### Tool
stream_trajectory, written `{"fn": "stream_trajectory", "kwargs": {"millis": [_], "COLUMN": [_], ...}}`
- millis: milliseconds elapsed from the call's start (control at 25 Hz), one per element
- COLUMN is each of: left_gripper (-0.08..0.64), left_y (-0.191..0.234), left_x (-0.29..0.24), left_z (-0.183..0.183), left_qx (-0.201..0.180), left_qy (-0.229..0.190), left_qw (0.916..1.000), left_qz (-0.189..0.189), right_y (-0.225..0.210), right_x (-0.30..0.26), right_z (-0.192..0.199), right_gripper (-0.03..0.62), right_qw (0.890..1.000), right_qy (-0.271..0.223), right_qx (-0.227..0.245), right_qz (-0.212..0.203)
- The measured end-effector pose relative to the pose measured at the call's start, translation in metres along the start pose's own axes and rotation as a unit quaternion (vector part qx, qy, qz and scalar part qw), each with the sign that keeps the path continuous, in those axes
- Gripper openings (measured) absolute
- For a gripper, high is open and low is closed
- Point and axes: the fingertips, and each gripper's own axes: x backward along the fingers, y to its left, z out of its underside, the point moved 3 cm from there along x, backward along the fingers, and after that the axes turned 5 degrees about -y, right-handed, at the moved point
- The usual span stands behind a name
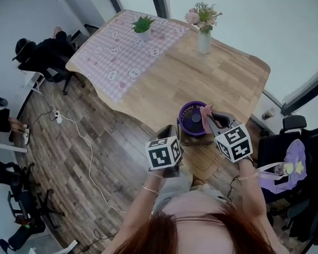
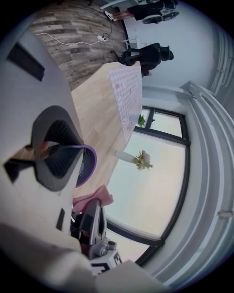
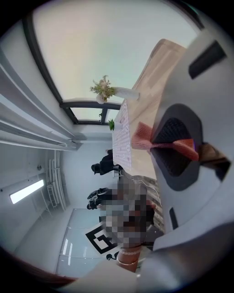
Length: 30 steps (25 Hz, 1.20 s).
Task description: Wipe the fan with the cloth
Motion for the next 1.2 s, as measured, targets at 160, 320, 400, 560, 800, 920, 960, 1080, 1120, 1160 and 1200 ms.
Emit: {"fn": "stream_trajectory", "kwargs": {"millis": [160, 320, 400, 560, 800, 920, 960, 1080, 1120, 1160, 1200], "left_gripper": [0.020, 0.020, 0.020, 0.015, 0.012, 0.012, 0.012, 0.012, 0.012, 0.012, 0.012], "left_y": [-0.013, -0.026, -0.032, -0.046, -0.075, -0.086, -0.090, -0.098, -0.100, -0.102, -0.103], "left_x": [0.016, 0.042, 0.056, 0.083, 0.127, 0.147, 0.153, 0.169, 0.175, 0.180, 0.184], "left_z": [-0.001, -0.006, -0.009, -0.011, -0.016, -0.023, -0.026, -0.035, -0.037, -0.039, -0.041], "left_qx": [-0.035, -0.059, -0.070, -0.082, -0.121, -0.136, -0.141, -0.153, -0.156, -0.159, -0.162], "left_qy": [-0.041, -0.087, -0.110, -0.145, -0.192, -0.211, -0.218, -0.236, -0.242, -0.248, -0.253], "left_qw": [0.9985, 0.9944, 0.9914, 0.9860, 0.9738, 0.9678, 0.9656, 0.9593, 0.9572, 0.9550, 0.9532], "left_qz": [0.002, 0.007, 0.009, 0.011, 0.013, 0.014, 0.016, 0.025, 0.028, 0.031, 0.034], "right_y": [0.008, 0.017, 0.022, 0.035, 0.048, 0.050, 0.050, 0.051, 0.052, 0.053, 0.055], "right_x": [0.021, 0.047, 0.059, 0.083, 0.118, 0.134, 0.139, 0.155, 0.161, 0.166, 0.171], "right_z": [-0.001, -0.012, -0.018, -0.021, -0.026, -0.034, -0.037, -0.046, -0.049, -0.051, -0.053], "right_gripper": [0.024, 0.023, 0.023, 0.023, 0.023, 0.023, 0.023, 0.023, 0.023, 0.023, 0.023], "right_qw": [0.999, 0.997, 0.995, 0.993, 0.988, 0.985, 0.984, 0.979, 0.977, 0.976, 0.975], "right_qy": [-0.021, -0.064, -0.085, -0.111, -0.149, -0.166, -0.172, -0.196, -0.203, -0.209, -0.214], "right_qx": [-0.033, -0.052, -0.043, -0.029, -0.024, -0.025, -0.021, -0.010, -0.007, -0.005, -0.002], "right_qz": [0.004, 0.000, 0.001, 0.007, 0.017, 0.029, 0.035, 0.052, 0.056, 0.059, 0.063]}}
